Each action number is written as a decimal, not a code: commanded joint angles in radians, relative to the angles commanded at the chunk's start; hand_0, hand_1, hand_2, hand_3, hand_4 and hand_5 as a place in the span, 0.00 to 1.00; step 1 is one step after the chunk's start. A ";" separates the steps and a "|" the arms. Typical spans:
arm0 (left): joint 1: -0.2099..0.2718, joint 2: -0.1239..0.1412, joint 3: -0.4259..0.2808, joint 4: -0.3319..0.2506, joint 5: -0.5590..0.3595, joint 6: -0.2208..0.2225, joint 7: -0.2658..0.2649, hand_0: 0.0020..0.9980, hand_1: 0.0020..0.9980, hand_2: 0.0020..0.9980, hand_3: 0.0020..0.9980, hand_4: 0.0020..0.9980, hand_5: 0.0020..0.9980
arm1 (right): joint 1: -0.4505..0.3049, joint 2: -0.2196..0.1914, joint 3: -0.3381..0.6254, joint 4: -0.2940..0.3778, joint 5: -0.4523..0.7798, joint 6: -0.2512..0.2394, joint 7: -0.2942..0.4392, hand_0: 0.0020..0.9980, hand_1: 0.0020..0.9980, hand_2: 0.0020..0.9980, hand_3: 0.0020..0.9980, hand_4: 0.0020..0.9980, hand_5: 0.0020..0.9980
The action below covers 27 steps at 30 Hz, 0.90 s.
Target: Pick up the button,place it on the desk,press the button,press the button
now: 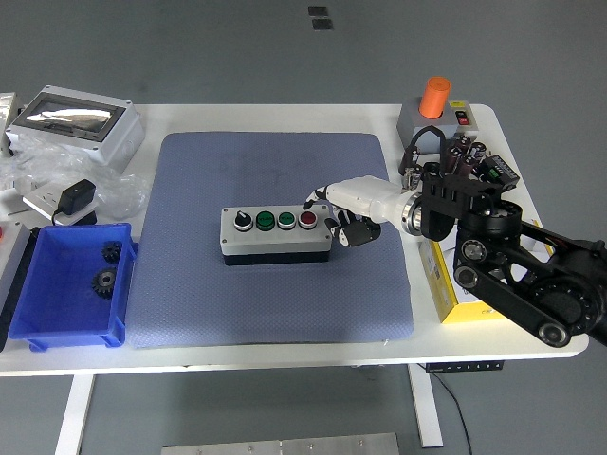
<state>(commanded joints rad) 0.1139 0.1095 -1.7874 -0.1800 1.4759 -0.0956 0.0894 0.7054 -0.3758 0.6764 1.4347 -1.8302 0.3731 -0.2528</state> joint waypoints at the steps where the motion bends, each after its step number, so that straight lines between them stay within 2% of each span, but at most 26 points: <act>1: 0.000 0.000 0.001 0.000 -0.001 0.000 0.000 0.65 0.66 0.63 0.72 0.66 0.49 | -0.001 0.001 -0.002 -0.004 0.000 0.000 -0.001 0.20 0.24 0.24 0.82 0.26 0.00; 15: -0.003 0.001 0.003 0.000 -0.003 0.001 -0.007 0.65 0.66 0.62 0.72 0.66 0.49 | -0.007 0.014 -0.052 -0.031 0.003 0.001 -0.011 0.19 0.23 0.24 0.81 0.26 0.01; 18: -0.003 0.000 0.005 0.000 -0.006 0.002 -0.010 0.65 0.66 0.62 0.72 0.67 0.49 | -0.011 0.012 -0.043 -0.025 0.007 -0.021 0.002 0.19 0.23 0.24 0.81 0.26 0.01; 24: -0.001 -0.001 0.003 0.000 -0.005 0.003 -0.011 0.65 0.66 0.62 0.72 0.67 0.49 | -0.034 -0.002 0.053 0.018 0.105 -0.062 0.066 0.19 0.23 0.24 0.80 0.26 0.01; 27: -0.001 -0.001 0.002 0.000 -0.004 0.002 -0.010 0.65 0.66 0.62 0.72 0.67 0.49 | -0.050 -0.008 0.098 0.032 0.162 -0.102 0.110 0.19 0.23 0.24 0.80 0.26 0.01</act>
<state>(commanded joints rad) 0.1134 0.1086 -1.7858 -0.1800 1.4722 -0.0931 0.0798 0.6558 -0.3837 0.7749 1.4668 -1.6685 0.2708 -0.1432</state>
